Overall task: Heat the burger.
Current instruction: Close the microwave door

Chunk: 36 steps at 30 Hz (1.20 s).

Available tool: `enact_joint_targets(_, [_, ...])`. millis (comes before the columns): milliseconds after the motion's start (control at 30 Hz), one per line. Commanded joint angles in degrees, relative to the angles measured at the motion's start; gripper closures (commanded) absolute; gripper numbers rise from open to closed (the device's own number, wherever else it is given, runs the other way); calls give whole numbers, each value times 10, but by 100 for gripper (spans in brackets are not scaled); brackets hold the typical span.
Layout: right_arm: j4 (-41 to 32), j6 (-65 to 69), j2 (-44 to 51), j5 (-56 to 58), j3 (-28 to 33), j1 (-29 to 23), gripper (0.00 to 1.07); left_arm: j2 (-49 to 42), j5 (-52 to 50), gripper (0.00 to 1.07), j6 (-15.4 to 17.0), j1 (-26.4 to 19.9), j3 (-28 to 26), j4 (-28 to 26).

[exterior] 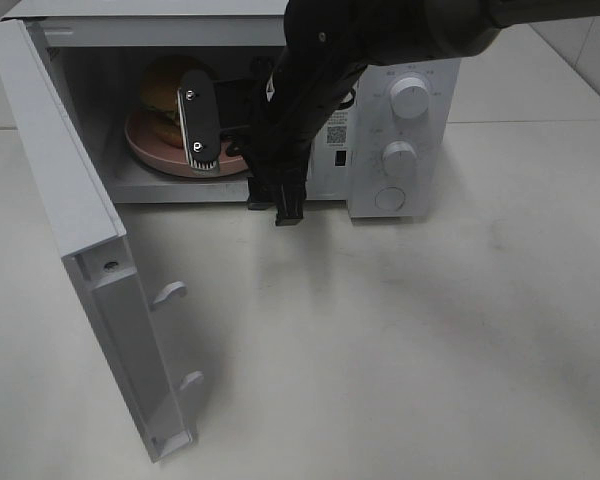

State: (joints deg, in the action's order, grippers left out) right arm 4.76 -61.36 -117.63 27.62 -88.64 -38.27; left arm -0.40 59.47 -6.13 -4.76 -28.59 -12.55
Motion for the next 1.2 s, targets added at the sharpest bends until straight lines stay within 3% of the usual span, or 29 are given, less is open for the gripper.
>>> enact_joint_targets(33, [7, 5, 17, -6, 16, 2, 36, -10, -4, 9, 0, -2, 2, 1])
enact_joint_targets(467, [7, 58, 152, -33, 168, 2, 36, -10, -4, 9, 0, -2, 2, 1])
enact_joint_targets(767, [7, 84, 218, -38, 237, 2, 36, -10, -4, 9, 0, -2, 2, 1])
enact_joint_targets(833, [7, 113, 254, -40, 275, 2, 36, -10, -4, 9, 0, -2, 2, 1])
enact_joint_targets(1200, [7, 240, 343, -46, 361, 2, 36, -10, -4, 9, 0, -2, 2, 1])
